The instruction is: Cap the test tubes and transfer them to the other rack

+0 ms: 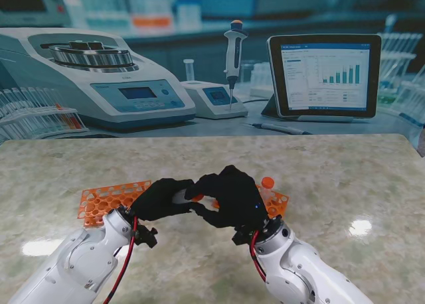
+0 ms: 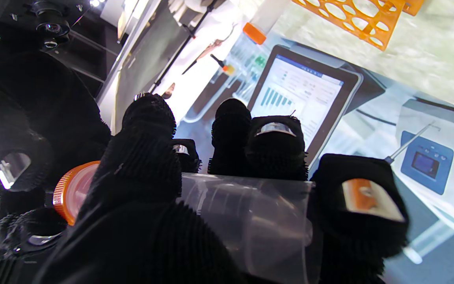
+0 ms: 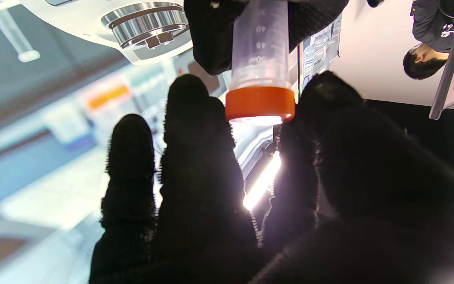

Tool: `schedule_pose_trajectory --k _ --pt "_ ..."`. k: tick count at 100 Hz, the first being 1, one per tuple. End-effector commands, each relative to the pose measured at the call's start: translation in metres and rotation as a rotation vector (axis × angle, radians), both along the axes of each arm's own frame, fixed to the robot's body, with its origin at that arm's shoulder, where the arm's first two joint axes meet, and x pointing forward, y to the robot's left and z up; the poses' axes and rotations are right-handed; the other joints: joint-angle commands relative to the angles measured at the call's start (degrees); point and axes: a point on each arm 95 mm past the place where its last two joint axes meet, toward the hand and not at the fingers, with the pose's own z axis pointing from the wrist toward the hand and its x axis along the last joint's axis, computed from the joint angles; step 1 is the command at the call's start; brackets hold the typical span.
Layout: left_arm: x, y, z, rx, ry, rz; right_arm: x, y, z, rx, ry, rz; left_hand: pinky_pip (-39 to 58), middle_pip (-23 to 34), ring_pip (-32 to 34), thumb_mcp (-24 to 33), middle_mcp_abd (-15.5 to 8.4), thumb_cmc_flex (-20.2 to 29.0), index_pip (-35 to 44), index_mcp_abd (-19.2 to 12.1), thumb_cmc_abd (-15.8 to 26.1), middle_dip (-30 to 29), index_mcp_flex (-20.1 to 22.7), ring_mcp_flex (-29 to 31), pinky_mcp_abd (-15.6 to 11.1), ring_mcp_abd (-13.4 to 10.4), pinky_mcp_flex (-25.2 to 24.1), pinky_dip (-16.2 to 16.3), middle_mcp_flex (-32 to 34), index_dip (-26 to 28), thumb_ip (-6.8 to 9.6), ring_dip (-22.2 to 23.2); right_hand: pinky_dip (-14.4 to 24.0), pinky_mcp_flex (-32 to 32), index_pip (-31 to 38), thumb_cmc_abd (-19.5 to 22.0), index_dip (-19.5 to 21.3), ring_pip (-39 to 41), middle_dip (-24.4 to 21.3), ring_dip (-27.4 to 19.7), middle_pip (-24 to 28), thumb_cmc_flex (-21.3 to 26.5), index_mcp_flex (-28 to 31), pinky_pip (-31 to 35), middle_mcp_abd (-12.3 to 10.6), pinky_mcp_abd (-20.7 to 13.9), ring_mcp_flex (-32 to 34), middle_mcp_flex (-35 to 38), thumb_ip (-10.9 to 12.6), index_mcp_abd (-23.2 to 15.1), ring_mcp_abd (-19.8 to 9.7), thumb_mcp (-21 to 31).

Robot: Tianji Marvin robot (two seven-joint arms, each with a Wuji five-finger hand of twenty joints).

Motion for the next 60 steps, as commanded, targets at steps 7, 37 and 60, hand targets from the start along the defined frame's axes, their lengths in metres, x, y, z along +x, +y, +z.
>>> schedule_pose_trajectory --k 7,37,60 --pt "-0.0005 -0.0009 0.0013 -0.001 -0.001 -0.004 -0.0026 0.0002 -0.0001 -0.008 0.007 0.001 10.34 0.32 1.04 0.0 -2.09 2.26 3.5 -2.08 3.92 -0.4 -0.04 1.49 -8.85 -2.47 2.05 1.65 -0.36 3.89 -0.52 0.29 1.06 -1.92 -1.17 2.08 0.73 -2.24 -1.58 -0.94 -0.96 -1.5 -1.99 -0.32 -5.06 1.23 -2.23 -2.3 1.53 4.7 -0.35 -0.77" --pt "-0.0005 -0.0007 0.0013 -0.001 -0.002 -0.004 -0.0038 -0.0007 -0.0002 -0.031 0.009 -0.005 10.24 0.31 1.03 -0.02 -2.16 2.29 3.5 -2.06 3.95 -0.4 -0.05 1.49 -8.8 -2.47 2.03 1.65 -0.34 3.87 -0.52 0.3 2.81 -7.85 -11.84 6.77 4.68 -5.18 -5.15 -2.17 -4.51 -6.21 -2.21 -1.43 -4.86 3.32 -7.09 -6.75 3.63 4.56 2.38 -2.99" --pt "-0.0003 -0.0011 0.0013 0.0 -0.001 -0.005 -0.0054 -0.0033 0.0011 -0.038 0.003 -0.018 10.12 0.31 0.97 -0.01 -2.14 2.34 3.5 -2.11 3.93 -0.39 -0.06 1.46 -8.73 -2.45 2.02 1.63 -0.38 3.87 -0.51 0.28 3.61 -9.82 -13.46 8.8 5.64 -6.42 -5.88 -3.05 -5.22 -8.31 -2.46 -1.69 -5.37 4.1 -8.59 -7.68 4.44 3.03 3.62 -5.04"
